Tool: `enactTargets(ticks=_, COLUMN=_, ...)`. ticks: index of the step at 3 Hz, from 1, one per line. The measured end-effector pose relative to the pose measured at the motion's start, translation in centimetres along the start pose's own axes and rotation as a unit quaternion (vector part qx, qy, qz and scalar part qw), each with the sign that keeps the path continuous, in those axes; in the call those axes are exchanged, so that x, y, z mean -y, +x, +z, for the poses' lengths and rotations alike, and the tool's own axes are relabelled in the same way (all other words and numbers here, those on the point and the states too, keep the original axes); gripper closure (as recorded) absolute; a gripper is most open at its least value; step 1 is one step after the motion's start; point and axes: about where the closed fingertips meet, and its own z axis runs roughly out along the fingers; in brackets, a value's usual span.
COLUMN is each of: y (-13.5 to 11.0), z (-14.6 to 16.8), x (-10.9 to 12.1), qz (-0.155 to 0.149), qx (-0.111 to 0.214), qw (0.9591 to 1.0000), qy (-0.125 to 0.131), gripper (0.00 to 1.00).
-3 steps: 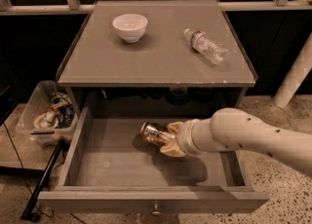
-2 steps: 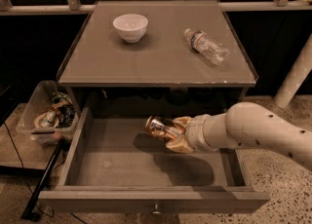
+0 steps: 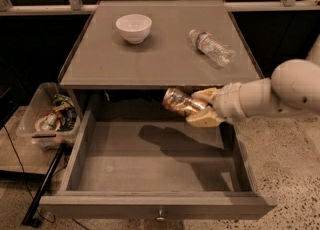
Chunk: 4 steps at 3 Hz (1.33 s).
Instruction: Pick orange can from top drawer and place on counter
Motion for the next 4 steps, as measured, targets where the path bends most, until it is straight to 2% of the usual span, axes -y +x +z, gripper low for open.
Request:
enactTargets(ticks=1, y=-4.5, z=-4.7, x=3.5, qz=-0.020, qx=0.014, qw=0.9995, qy=-0.018, gripper=1.00)
enactTargets(ticks=2, y=-4.5, z=-4.7, x=3.5, qz=-0.020, qx=0.014, qw=0.9995, qy=-0.018, gripper=1.00)
enactTargets(ticks=3, y=-6.3, z=-4.6, x=5.0, qz=-0.027, qx=-0.001, qw=0.9996, qy=-0.010, gripper=1.00)
enactTargets(ticks=4, y=-9.3, z=-4.0, x=8.1, qz=-0.037, qx=-0.043, qw=0.9980, qy=0.027, gripper=1.00)
